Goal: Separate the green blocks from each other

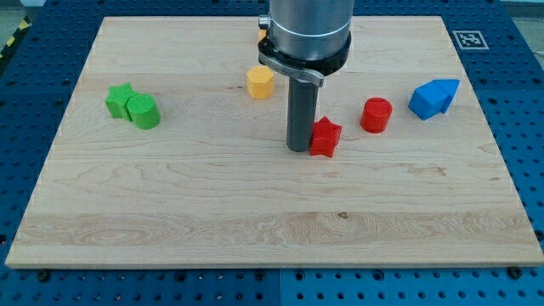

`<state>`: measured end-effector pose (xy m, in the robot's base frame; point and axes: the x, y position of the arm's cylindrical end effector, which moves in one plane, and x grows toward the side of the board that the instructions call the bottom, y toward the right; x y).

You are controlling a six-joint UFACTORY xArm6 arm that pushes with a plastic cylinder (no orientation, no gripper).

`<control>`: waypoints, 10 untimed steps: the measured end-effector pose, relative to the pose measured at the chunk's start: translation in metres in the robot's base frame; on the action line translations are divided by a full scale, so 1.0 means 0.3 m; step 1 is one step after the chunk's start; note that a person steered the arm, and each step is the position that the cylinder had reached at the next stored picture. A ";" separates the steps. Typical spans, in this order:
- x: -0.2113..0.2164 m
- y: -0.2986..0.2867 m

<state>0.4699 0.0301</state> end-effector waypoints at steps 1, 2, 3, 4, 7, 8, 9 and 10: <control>0.016 -0.085; 0.029 -0.281; 0.030 -0.495; 0.030 -0.731; -0.090 -1.117; -0.216 -1.114; -0.417 -1.114; -0.431 -1.114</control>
<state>0.3405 -0.3042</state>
